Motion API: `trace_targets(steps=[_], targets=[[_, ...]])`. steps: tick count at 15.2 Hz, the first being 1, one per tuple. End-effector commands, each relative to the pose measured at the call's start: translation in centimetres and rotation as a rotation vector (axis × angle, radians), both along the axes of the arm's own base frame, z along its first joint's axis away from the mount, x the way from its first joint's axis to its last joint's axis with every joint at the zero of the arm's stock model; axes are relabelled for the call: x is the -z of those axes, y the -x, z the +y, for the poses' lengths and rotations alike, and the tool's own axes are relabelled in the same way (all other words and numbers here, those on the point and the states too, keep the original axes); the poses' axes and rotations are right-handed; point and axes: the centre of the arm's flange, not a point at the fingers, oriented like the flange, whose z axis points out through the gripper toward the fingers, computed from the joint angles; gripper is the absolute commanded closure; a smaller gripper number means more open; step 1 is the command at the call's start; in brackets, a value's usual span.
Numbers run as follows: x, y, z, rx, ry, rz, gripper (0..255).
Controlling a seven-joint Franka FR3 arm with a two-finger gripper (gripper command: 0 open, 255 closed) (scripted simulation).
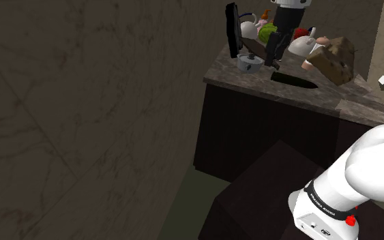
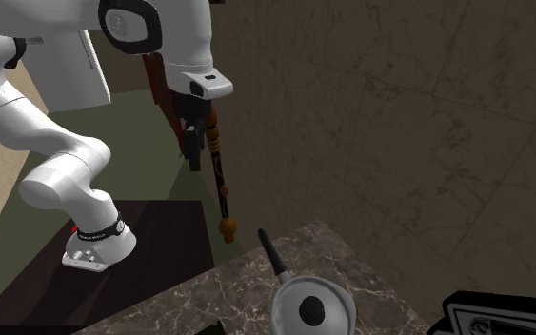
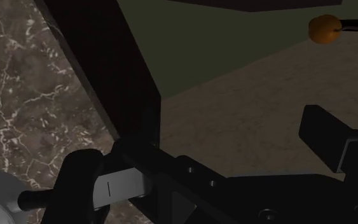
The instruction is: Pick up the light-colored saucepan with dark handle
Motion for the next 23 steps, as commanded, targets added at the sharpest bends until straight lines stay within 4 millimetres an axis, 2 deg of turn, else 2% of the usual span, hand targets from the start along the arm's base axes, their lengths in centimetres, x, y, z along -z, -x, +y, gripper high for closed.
trace_targets(steps=[1,23], targets=[[0.4,-1.7,-1.8,-0.011,0.007,0.006,0],[5.2,-20.5,-23.1,-0.118,0.068,0.074,0]])
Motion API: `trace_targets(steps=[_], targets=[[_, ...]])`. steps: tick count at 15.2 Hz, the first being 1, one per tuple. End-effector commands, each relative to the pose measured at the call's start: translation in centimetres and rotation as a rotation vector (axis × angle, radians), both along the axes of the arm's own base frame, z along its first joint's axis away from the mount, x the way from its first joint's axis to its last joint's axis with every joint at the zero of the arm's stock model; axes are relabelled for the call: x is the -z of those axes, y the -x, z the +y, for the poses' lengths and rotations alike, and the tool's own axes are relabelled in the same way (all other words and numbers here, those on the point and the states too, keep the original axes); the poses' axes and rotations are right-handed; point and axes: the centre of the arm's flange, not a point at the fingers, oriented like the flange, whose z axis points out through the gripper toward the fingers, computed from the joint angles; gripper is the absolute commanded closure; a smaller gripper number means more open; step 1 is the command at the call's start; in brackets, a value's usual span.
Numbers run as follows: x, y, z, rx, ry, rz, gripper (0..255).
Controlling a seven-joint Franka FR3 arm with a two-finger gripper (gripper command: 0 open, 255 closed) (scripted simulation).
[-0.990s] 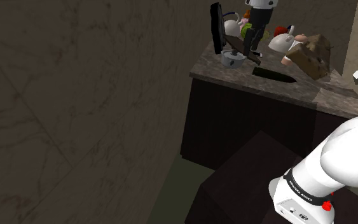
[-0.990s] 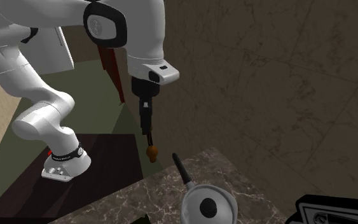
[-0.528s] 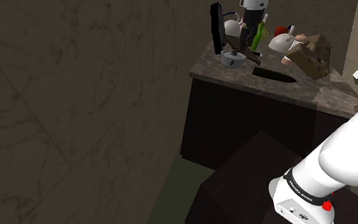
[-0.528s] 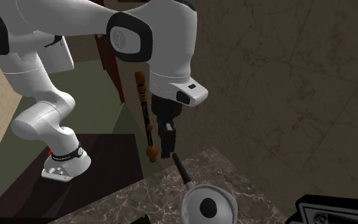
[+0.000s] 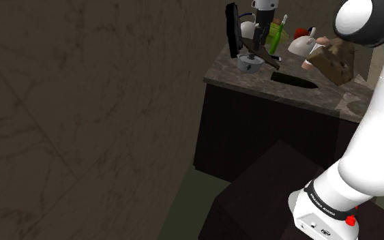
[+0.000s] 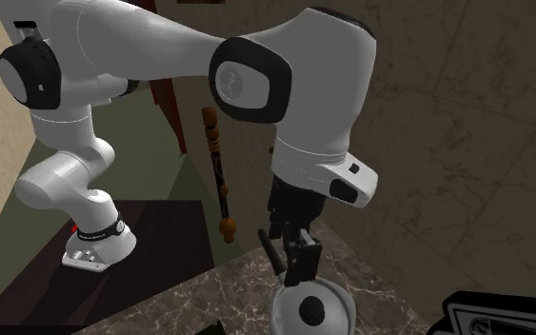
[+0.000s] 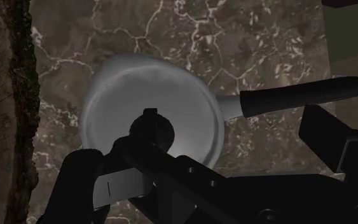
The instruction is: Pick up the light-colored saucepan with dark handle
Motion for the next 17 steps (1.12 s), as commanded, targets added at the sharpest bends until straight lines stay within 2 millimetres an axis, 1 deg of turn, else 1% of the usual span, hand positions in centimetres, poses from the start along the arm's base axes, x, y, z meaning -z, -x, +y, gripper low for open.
trace_targets(steps=[1,4,11,13,14,17], targets=[[0.6,-1.6,-1.9,-0.012,0.006,0.007,0],[1.2,-4.2,-4.5,-0.025,0.014,0.015,0],[4.9,-4.2,-4.5,-0.025,0.014,0.015,0],[5.2,-4.2,-4.5,-0.025,0.014,0.015,0],[5.1,-4.1,-4.6,-0.025,0.014,0.015,255],[5.1,-4.1,-4.6,-0.025,0.014,0.015,255]])
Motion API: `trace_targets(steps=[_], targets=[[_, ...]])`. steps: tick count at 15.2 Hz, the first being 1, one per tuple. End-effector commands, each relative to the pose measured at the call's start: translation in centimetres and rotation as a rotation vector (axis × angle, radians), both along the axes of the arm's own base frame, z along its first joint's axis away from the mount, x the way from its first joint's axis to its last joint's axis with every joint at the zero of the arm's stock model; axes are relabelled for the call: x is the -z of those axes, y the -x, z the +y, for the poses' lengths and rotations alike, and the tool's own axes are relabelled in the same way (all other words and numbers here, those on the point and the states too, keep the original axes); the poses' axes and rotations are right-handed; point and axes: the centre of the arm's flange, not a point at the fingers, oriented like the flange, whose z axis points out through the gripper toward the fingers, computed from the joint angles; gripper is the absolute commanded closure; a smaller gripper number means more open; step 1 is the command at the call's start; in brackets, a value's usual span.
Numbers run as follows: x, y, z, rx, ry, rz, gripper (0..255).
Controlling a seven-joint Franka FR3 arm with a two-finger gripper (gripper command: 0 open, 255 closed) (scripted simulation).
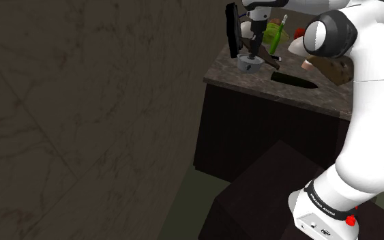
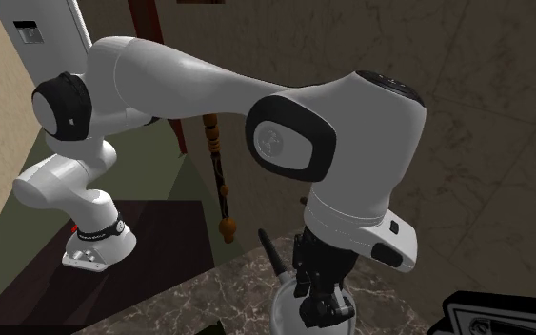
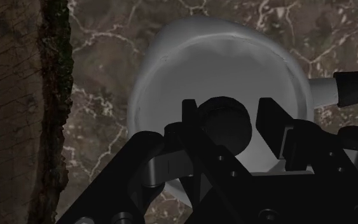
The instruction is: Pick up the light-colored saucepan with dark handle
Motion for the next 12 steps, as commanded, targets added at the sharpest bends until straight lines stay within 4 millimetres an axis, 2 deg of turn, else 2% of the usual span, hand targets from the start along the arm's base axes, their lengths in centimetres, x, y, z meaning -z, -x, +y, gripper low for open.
trace_targets(steps=[1,6,12], targets=[[0.1,0.0,0.0,0.000,0.000,0.002,255],[0.2,-0.1,0.1,0.000,0.000,0.002,255],[-3.0,-0.1,0.1,0.000,0.000,0.002,255]])
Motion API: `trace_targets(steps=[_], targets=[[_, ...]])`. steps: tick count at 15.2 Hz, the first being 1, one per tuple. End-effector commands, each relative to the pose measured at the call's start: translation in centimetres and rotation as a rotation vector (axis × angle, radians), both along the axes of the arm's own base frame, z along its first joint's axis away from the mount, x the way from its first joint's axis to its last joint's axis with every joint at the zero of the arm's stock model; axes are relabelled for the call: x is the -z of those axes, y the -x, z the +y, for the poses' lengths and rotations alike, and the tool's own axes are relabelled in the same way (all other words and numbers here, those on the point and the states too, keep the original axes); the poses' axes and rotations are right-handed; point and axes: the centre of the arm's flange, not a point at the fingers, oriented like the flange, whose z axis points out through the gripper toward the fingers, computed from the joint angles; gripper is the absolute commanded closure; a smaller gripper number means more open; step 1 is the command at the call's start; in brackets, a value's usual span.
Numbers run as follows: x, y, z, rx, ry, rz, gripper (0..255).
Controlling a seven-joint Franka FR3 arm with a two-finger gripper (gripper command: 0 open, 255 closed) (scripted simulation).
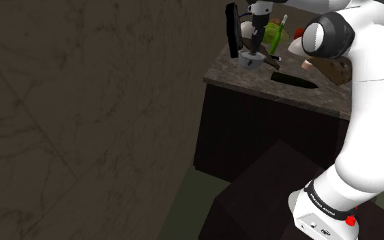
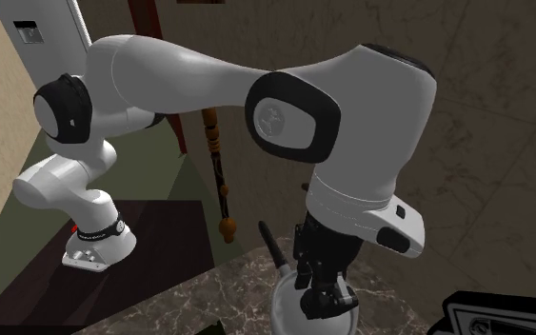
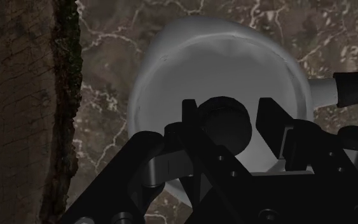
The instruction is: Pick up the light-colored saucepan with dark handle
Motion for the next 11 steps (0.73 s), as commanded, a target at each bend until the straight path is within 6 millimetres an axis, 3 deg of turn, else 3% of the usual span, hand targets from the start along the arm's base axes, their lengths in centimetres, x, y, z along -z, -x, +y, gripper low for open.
trace_targets(steps=[1,9,11], targets=[[-1.2,0.0,0.0,0.000,0.000,-0.001,255],[-5.4,0.0,0.0,0.000,0.000,-0.001,255],[-5.5,0.0,0.0,0.000,0.000,-0.001,255]])
